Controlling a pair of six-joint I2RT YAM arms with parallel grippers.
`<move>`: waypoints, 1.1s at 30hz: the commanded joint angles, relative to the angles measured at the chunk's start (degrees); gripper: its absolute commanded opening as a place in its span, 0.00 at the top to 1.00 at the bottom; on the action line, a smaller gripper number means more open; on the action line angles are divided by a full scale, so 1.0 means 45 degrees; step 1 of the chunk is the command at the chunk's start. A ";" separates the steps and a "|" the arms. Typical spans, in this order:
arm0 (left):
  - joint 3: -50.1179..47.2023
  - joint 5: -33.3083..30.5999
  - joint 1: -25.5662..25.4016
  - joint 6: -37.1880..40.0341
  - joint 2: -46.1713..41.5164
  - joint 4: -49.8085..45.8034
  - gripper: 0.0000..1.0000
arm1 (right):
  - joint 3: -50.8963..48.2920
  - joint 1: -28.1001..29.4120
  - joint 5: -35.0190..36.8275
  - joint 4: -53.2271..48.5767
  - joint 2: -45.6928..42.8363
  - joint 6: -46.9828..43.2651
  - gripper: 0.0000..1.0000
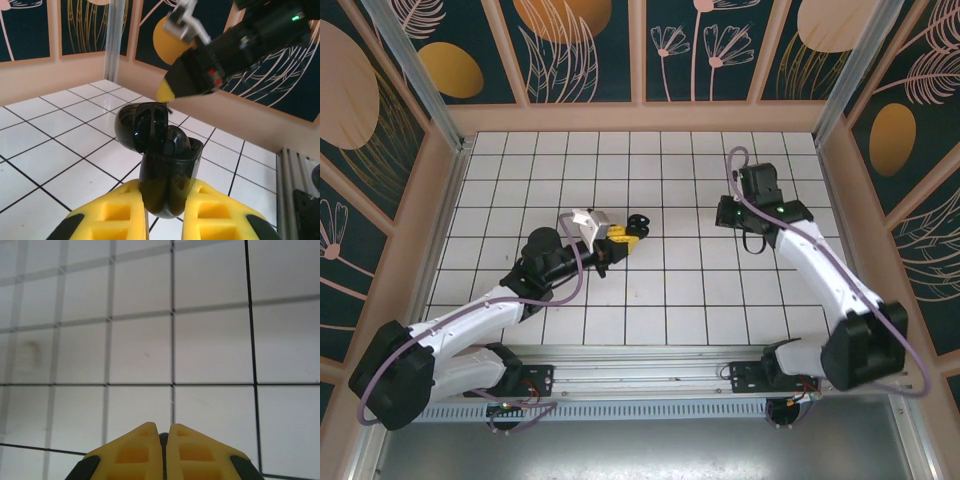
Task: Insert the wireless bluetooth earbuds into the charging case
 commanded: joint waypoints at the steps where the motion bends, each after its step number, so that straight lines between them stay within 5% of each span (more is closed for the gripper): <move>1: -0.0338 0.0609 -0.0216 -0.1442 0.0445 0.2264 0.97 | 0.0153 0.0752 0.1449 0.0531 -0.1364 0.0925 0.99; 11: 0.0970 -0.0055 -0.2247 -0.0532 0.1707 0.2182 0.96 | 0.0022 0.3499 0.0920 0.2210 -0.3328 0.1239 1.00; 19: 0.1073 -0.0340 -0.2537 -0.0613 0.1914 0.2898 0.96 | -0.0560 0.5629 0.0708 0.4264 -0.3638 0.0962 1.00; 33: 0.0308 -0.1534 -0.2542 -0.0134 0.0759 0.2678 0.96 | -0.1312 0.6649 -0.0112 0.5749 -0.3515 0.0373 1.00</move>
